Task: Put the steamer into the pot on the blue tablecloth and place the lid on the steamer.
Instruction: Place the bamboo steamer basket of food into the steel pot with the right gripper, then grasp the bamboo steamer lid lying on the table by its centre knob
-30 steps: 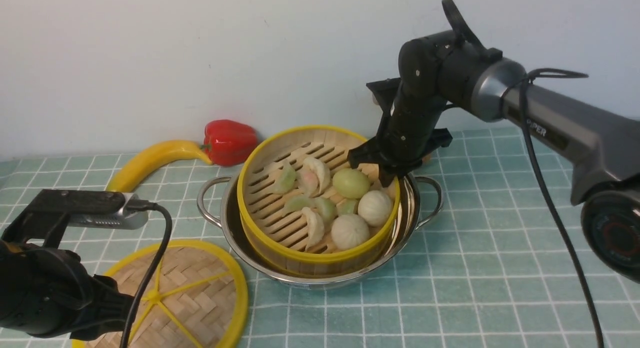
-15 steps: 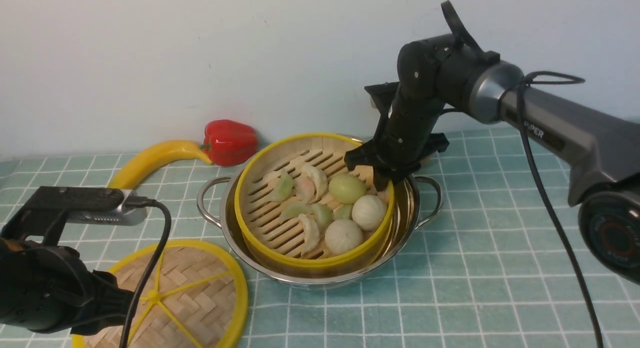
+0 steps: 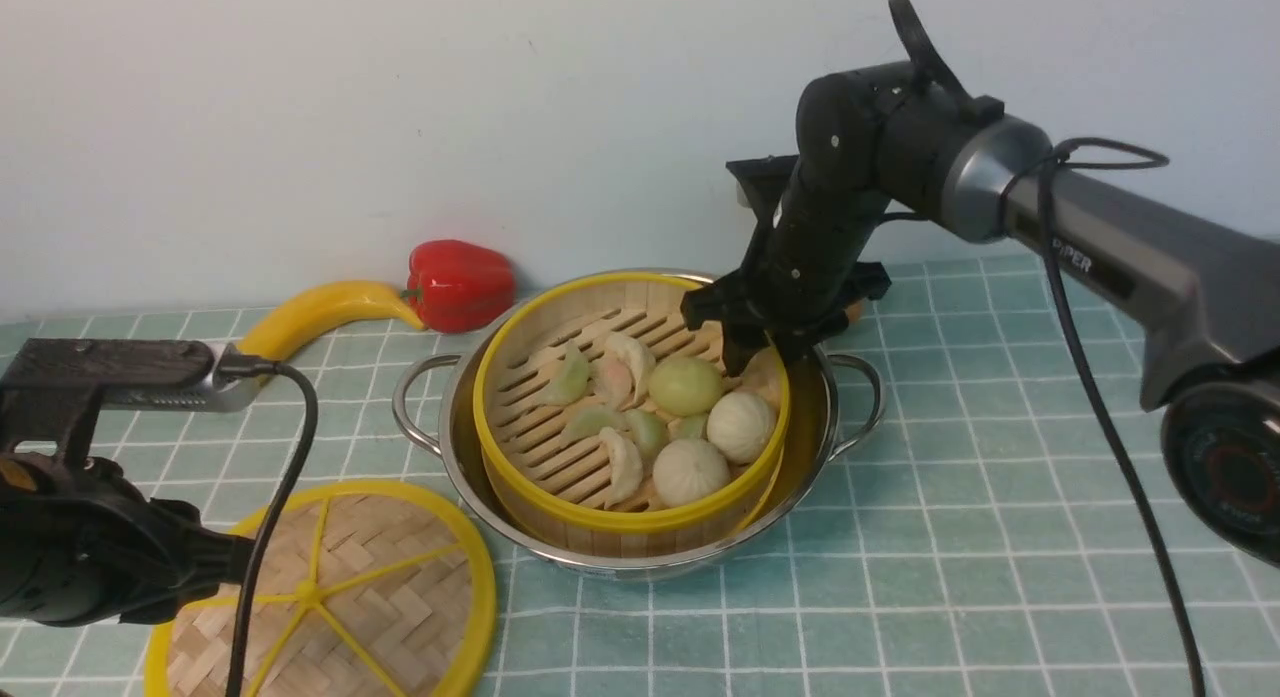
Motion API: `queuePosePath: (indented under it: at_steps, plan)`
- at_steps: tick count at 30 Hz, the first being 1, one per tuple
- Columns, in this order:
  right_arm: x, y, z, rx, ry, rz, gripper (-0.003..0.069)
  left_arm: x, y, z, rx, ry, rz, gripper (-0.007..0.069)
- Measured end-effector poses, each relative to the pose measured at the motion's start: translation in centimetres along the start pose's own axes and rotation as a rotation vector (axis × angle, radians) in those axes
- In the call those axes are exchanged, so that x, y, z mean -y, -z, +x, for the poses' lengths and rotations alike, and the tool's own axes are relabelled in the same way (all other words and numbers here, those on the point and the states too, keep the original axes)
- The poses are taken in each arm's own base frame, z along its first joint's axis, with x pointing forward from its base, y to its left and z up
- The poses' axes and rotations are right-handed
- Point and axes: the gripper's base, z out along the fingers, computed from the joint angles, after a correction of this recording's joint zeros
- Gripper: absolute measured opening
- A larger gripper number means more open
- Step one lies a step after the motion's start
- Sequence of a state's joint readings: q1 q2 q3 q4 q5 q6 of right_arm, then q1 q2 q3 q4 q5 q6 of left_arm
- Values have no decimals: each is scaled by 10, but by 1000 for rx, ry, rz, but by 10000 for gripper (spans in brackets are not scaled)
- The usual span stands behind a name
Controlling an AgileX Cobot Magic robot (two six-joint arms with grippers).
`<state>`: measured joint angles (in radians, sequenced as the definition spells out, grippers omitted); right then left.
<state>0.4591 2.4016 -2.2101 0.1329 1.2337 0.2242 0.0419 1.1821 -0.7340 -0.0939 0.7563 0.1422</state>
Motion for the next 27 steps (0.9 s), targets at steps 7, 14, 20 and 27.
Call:
queuePosePath:
  at_steps: [7,14,20,27]
  plan:
    - [2,27,-5,68,37,57,363,-1,-16,-2,-48,6,2,243]
    - [-3,77,-8,161,49,38,363,-3,-37,-6,-79,11,1,243]
    - [-12,190,2,375,82,-12,363,-3,-55,-10,-88,48,18,243]
    - [-14,319,45,633,137,-63,363,0,-67,-12,-90,116,55,243]
